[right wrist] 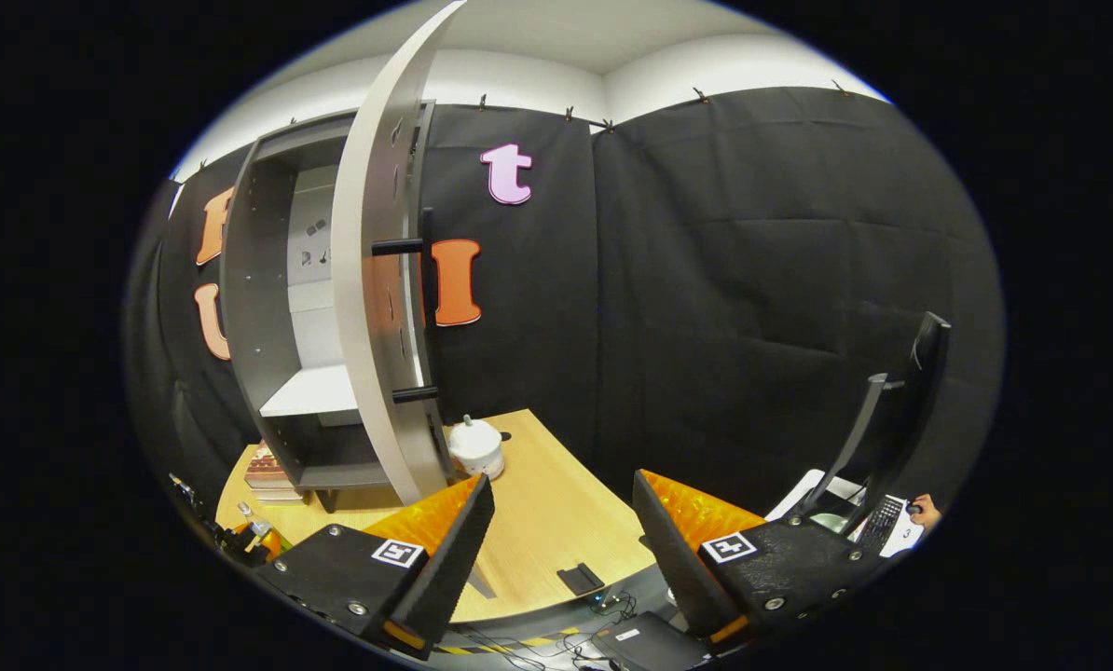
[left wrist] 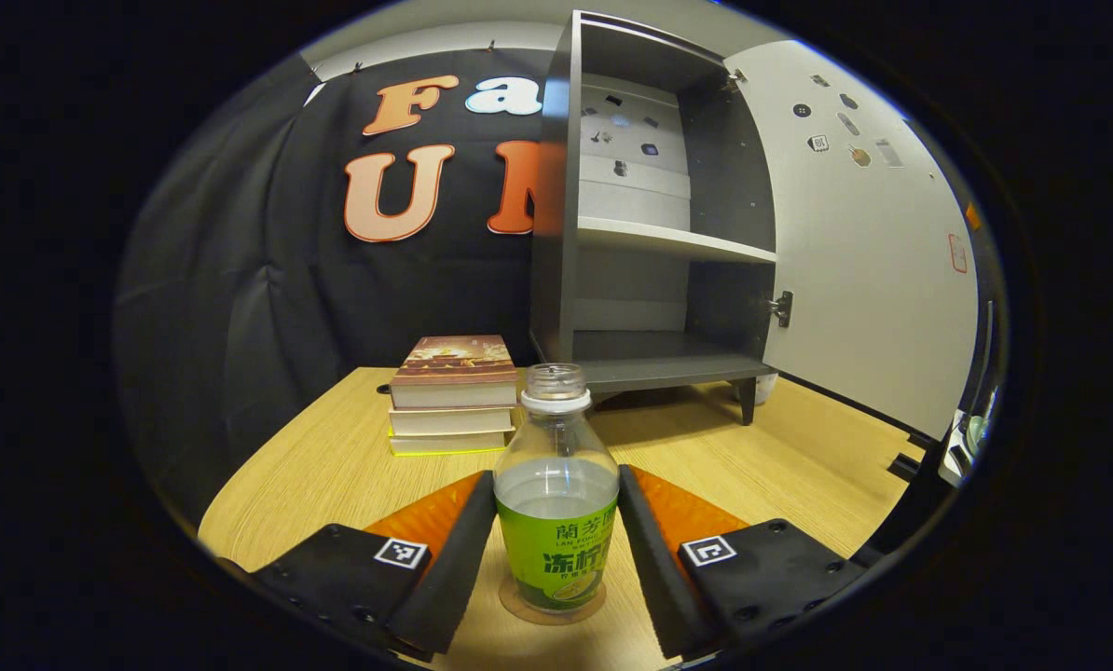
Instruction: Open the cabinet door with the right hand, grasp the bottle in the cabinet with the left hand and place it on the coaster, then close the cabinet door with the right hand.
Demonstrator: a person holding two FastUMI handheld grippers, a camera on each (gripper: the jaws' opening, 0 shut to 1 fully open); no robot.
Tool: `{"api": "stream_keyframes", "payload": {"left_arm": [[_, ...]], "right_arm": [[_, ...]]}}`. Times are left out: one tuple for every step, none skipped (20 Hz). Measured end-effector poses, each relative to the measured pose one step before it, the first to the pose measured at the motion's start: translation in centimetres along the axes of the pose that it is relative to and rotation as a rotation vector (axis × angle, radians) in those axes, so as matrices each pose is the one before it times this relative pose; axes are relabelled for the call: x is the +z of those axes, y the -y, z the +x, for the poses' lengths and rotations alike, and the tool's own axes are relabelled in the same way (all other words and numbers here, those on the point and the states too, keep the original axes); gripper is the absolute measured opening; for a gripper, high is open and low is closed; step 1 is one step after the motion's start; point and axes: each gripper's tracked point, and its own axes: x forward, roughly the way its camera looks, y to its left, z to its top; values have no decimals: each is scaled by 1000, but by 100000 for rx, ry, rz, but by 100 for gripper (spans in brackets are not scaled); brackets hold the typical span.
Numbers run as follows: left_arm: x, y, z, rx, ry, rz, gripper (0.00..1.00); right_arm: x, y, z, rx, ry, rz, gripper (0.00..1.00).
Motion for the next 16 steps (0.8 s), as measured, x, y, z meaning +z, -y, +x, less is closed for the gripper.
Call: {"api": "stream_keyframes", "payload": {"left_arm": [[-7, 47, -94, 5, -194, 25, 86], [-7, -16, -77, -30, -132, -107, 85], [-40, -19, -62, -58, -372, -5, 87], [-121, 45, -163, -210, -340, -45, 87], [2, 84, -37, -330, -136, 76, 89], [-5, 29, -15, -95, -130, 348, 89], [11, -10, -17, 107, -263, 315, 89], [0, -15, -86, 13, -202, 76, 89], [97, 58, -34, 21, -102, -82, 89], [161, -7, -90, 260, -146, 12, 89], [231, 44, -78, -200, -131, 340, 89], [324, 114, -115, -359, 183, 620, 89], [606, 144, -253, -375, 937, 864, 89], [698, 236, -208, -649, 1029, 877, 89], [800, 179, -211, -570, 1169, 701, 89], [764, 112, -207, -471, 1098, 290, 89]], "right_arm": [[-103, -74, 38, 77, -295, 365, 93], [-81, -66, 243, 68, -218, 36, 93], [-100, -49, 116, 35, -310, -132, 93], [-88, -179, 44, 193, -352, -142, 93], [-127, -117, 67, 108, -274, -48, 93], [-58, -20, 103, 100, -202, -65, 93], [-18, -90, 124, 63, -116, -147, 93], [-98, -63, 70, 96, -185, -145, 93], [-59, -126, -8, 209, -134, -70, 93], [-77, -34, 87, 239, -119, -115, 93], [-52, -44, 148, 187, -208, -151, 93], [-158, -161, 206, 311, -290, -69, 93], [-178, -94, 242, 443, -341, -84, 93], [-107, -172, 181, 554, -394, -82, 93], [-265, -29, 408, 360, -563, -231, 93], [-296, -123, 347, 365, -619, -379, 93]]}}
